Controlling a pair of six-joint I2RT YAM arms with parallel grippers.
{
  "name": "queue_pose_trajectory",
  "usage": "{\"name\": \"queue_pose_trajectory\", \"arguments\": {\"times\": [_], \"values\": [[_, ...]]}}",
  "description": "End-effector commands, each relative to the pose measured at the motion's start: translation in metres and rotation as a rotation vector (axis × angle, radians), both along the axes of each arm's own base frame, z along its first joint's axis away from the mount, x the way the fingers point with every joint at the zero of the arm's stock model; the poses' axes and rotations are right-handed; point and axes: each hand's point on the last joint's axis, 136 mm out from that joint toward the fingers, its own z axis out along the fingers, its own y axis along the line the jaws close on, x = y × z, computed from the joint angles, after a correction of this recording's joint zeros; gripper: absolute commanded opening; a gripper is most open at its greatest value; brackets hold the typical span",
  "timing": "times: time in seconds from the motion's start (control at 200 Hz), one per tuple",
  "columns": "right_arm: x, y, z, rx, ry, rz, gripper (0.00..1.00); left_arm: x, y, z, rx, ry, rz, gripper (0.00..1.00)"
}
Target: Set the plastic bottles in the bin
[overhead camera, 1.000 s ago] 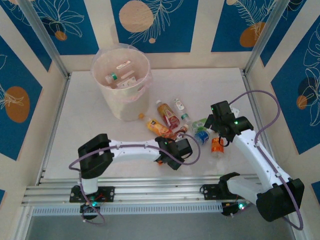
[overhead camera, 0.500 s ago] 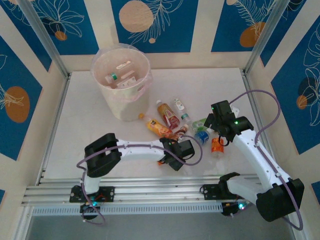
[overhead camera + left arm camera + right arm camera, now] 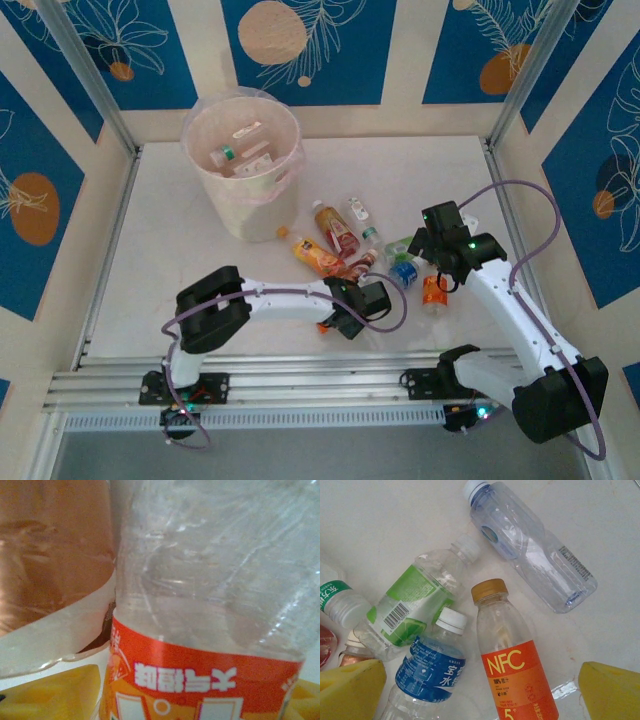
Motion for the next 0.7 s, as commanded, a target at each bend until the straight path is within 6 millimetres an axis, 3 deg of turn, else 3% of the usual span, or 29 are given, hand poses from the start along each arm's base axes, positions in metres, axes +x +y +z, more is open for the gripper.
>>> {"name": "queue_pose_trajectory", "arguments": {"times": [0.0,0.215,0.46,0.575,0.695], "values": [[-0.003,0.0,0.002,0.011,-0.01,0.008,0.99,-0.007,0.0,0.018,-0.018,-0.013,-0.042,0.63],[-0.004,0.0,0.005,0.014,-0.018,0.009,0.99,-0.019,-0.001,0.05,-0.101,-0.023,-0.134,0.6],[-0.006,-0.001,0.007,0.015,-0.026,0.003,0.99,-0.021,-0.007,0.1,-0.226,-0.071,-0.199,0.59],[-0.006,-0.001,0.008,0.018,-0.029,0.005,0.99,-0.007,-0.007,0.135,-0.25,-0.159,-0.191,0.59],[-0.005,0.0,0.012,0.024,-0.039,0.013,0.99,0.014,-0.002,0.188,-0.261,-0.307,-0.201,0.6]]}}
